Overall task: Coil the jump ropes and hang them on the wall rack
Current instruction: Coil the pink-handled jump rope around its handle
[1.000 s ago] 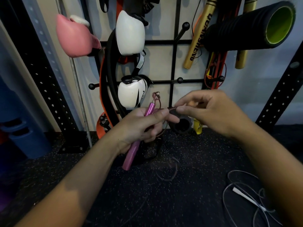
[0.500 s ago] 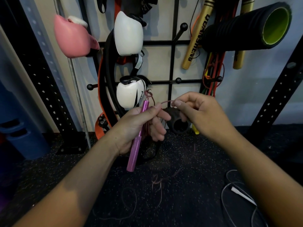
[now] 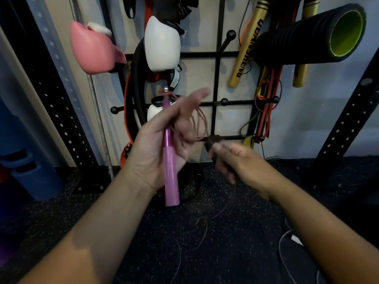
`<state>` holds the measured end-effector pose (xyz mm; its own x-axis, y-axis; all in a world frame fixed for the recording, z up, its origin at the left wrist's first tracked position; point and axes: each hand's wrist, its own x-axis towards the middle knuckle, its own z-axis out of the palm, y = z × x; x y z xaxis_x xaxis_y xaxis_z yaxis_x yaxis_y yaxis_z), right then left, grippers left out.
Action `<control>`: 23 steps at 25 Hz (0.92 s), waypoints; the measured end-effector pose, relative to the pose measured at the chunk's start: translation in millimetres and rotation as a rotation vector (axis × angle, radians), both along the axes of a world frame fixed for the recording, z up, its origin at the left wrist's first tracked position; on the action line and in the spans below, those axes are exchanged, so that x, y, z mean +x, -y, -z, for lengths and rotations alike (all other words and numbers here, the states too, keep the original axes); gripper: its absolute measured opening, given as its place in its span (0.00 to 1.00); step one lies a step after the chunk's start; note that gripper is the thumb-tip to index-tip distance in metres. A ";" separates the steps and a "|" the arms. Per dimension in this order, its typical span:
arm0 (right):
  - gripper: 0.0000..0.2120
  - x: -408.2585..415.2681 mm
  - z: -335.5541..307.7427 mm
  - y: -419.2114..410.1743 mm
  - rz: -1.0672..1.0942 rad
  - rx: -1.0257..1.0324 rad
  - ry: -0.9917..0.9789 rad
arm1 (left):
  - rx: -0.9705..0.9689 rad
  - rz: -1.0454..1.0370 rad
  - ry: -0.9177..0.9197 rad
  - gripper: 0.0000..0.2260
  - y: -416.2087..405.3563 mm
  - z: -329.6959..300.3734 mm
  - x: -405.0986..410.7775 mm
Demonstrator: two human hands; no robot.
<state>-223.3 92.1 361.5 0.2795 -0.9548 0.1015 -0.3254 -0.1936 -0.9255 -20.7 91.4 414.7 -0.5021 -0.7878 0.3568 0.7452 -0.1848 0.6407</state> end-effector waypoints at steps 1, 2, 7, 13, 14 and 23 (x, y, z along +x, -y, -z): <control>0.19 2.7 4.5 -3.7 -0.082 0.062 -0.042 | -0.022 -0.117 0.005 0.17 0.7 -3.8 -1.1; 0.20 7.5 5.3 -8.5 -0.167 0.121 -0.079 | -0.066 -0.241 0.086 0.17 2.5 -6.6 -1.1; 0.11 18.8 -31.3 -24.5 -0.272 -0.115 -0.551 | -0.622 -0.611 1.239 0.13 7.2 10.6 5.4; 0.21 -1.3 -50.5 -17.4 0.281 -0.385 -0.333 | -0.380 -0.198 1.095 0.19 5.3 19.5 5.4; 0.22 0.6 -48.8 -16.9 0.275 -0.389 -0.316 | -0.361 -0.149 1.049 0.17 5.7 20.0 5.8; 0.18 -5.3 -37.7 -6.2 0.319 -0.385 -0.169 | -0.220 -0.198 0.700 0.17 7.4 26.6 -2.6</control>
